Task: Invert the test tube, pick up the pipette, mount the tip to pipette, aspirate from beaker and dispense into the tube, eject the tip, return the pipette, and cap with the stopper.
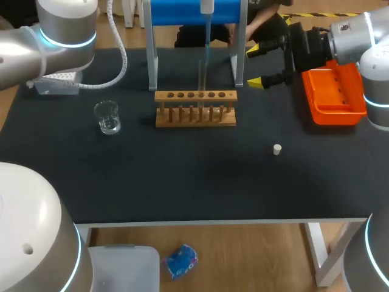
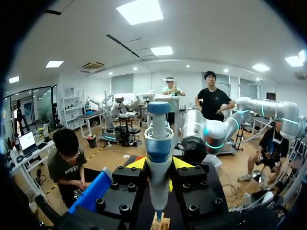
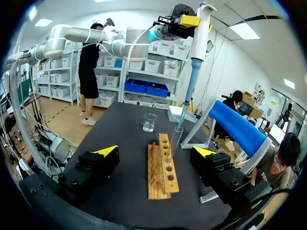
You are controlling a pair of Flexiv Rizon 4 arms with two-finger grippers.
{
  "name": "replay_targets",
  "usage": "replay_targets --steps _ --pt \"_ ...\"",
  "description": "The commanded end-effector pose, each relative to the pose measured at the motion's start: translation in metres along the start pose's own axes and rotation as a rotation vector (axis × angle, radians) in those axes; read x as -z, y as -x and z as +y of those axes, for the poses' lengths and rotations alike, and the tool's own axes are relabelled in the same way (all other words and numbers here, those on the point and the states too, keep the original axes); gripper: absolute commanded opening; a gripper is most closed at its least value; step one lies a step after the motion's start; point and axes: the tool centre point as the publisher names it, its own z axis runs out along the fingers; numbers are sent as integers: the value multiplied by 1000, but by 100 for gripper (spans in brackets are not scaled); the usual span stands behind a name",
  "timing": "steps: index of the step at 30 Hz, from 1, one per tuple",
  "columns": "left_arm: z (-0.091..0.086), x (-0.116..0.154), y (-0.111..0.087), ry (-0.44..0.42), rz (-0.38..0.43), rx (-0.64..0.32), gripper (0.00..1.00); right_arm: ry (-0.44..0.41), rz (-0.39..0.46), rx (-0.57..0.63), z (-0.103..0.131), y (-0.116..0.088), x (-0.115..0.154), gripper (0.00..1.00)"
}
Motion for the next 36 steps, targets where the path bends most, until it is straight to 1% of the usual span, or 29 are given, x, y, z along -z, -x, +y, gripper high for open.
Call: replay_targets --steps 1,10,13,18,22,36 --pt "1 4 -2 16 -6 6 0 -1 0 0 0 0 1 100" --pt "3 13 -1 22 -33 10 0 -1 0 0 0 0 1 100" --pt "-1 14 0 14 -39 0 0 -1 0 0 0 0 1 100" --pt "-13 13 0 6 -39 -29 0 -1 0 0 0 0 1 100" --pt "-13 13 2 3 -36 -34 0 -1 0 0 0 0 1 100" --pt "4 5 4 -7 -26 1 0 -1 0 0 0 0 1 100"
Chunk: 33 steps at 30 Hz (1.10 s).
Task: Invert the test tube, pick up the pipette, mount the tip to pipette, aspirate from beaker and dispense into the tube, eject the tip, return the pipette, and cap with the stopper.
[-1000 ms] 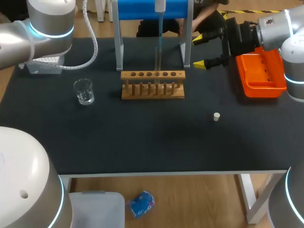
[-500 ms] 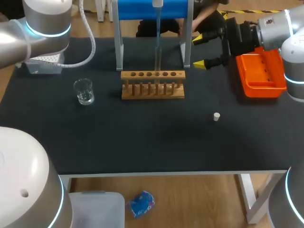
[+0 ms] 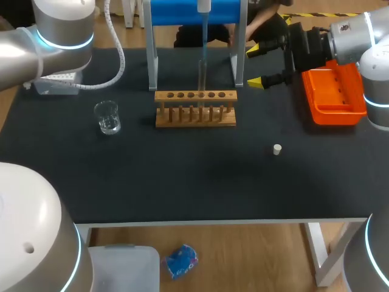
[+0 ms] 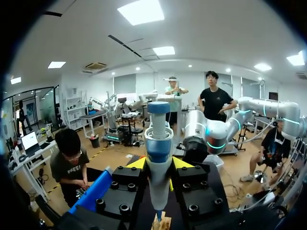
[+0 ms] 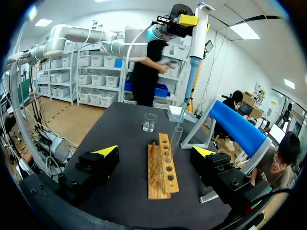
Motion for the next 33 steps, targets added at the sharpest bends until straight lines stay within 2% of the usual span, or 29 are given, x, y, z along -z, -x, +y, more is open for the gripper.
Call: replay_targets --steps 1,16,27,33 --pt "6 -2 2 -2 3 6 0 -1 0 0 0 0 1 100" --pt "13 2 1 12 -3 39 0 -1 0 0 0 0 1 100" --pt "-15 8 -1 -4 -15 -31 0 -1 0 0 0 0 1 100" --pt "-13 8 1 0 -16 -36 0 -1 0 0 0 0 1 100"
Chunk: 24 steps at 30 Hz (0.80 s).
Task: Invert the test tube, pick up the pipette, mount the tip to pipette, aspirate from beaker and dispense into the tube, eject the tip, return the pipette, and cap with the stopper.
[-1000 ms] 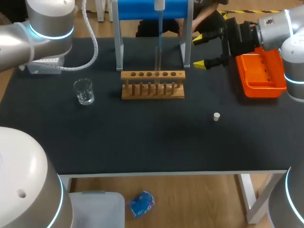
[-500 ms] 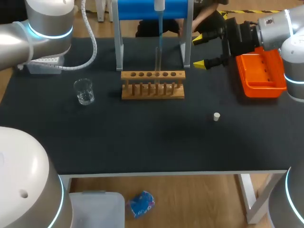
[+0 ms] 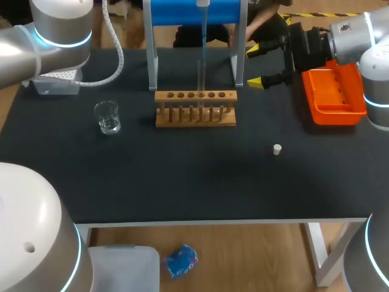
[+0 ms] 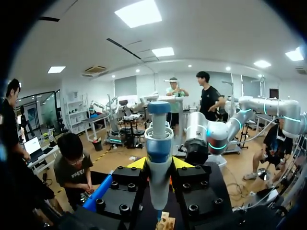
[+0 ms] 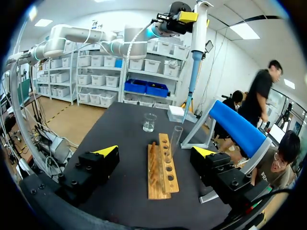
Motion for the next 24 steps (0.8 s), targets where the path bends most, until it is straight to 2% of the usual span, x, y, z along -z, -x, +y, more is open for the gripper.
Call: replay_targets --steps 1,24 --pt "2 1 2 5 3 6 0 -1 0 0 0 0 1 100" --pt "26 -15 -1 21 40 71 0 -1 0 0 0 0 1 100"
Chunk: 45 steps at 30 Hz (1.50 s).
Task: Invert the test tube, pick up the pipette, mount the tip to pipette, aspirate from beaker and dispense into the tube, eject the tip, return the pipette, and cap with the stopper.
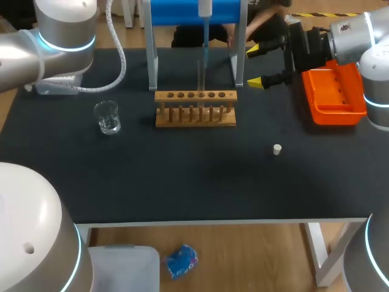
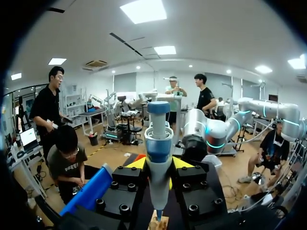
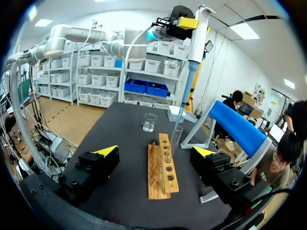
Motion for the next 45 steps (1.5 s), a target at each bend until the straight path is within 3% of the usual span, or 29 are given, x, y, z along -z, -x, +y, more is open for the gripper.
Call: replay_targets --steps 1,7,20,34,45 --pt "4 -3 2 12 10 8 0 -1 0 0 0 0 1 100" --pt "8 1 1 50 -5 19 0 -1 0 0 0 0 1 100" --pt "6 10 6 45 -51 9 0 -1 0 0 0 0 1 100" --pt "-25 11 3 3 -49 -64 0 -1 0 0 0 0 1 100" --pt "-14 6 3 3 -37 -39 0 -1 0 0 0 0 1 100"
